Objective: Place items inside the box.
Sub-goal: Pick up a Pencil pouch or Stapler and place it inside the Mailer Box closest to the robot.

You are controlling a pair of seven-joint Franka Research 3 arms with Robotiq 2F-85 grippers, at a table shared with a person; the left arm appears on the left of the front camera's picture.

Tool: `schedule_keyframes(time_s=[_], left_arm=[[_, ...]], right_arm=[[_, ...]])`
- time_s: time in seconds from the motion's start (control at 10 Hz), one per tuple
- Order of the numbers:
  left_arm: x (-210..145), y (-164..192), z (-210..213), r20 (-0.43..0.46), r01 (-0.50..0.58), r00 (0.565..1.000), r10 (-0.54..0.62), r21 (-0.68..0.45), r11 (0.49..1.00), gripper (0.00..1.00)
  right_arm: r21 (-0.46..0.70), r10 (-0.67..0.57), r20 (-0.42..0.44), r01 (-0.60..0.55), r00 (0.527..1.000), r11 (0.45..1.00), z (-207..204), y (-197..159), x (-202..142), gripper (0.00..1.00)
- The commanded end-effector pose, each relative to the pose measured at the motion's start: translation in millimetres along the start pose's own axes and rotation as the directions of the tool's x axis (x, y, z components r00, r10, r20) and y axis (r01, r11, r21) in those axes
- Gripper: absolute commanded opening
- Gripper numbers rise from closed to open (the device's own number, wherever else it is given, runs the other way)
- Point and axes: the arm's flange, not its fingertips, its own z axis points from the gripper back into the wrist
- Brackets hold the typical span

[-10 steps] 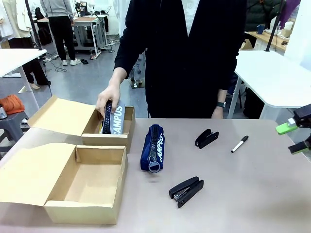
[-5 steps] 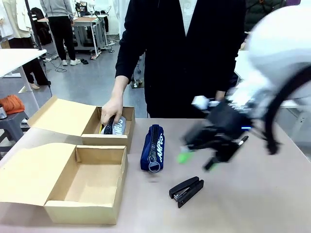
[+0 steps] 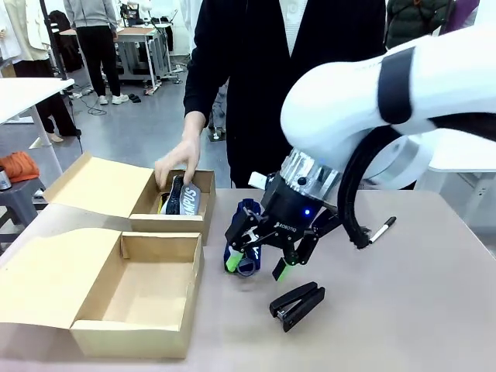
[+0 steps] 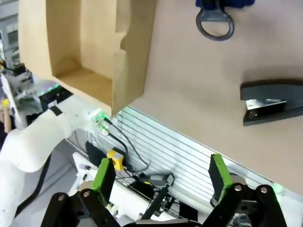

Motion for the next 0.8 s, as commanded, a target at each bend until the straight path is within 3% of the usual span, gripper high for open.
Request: schedule_keyframes(time_s=[0.0, 0.2, 0.3, 0.6, 0.7], left_arm=[[-1.1, -0.5, 1.7, -0.002, 0.016, 1.0, -0.016, -0.015, 1.0, 1.0], [-1.1, -0.5, 1.7, -0.002, 0.016, 1.0, -0.016, -0.015, 1.0, 1.0], [-1.1, -0.5, 1.7, -0.002, 0.016, 1.0, -0.016, -0.015, 1.0, 1.0], [-1.1, -0.5, 1.7, -0.002, 0.016, 1.0, -0.016, -0.015, 1.0, 1.0], [-1.1, -0.5, 1.7, -0.002, 0.016, 1.0, -0.016, -0.015, 1.0, 1.0]], right_arm=[[-0.194, -0.264, 0.141, 0.289, 0.954, 0.938, -21.7, 17.4, 11.7, 1.0], [-0.154, -0.305, 0.297, 0.361, 0.905, 0.92, -25.6, 36.8, 61.0, 1.0], [-0.148, -0.356, 0.372, 0.433, 0.857, 0.889, -27.0, 43.8, 76.8, 1.0], [-0.215, -0.382, 0.462, 0.519, 0.801, 0.827, -45.5, 49.2, 114.2, 1.0], [-0.24, -0.355, 0.457, 0.497, 0.816, 0.834, -48.1, 52.4, 123.2, 1.0]])
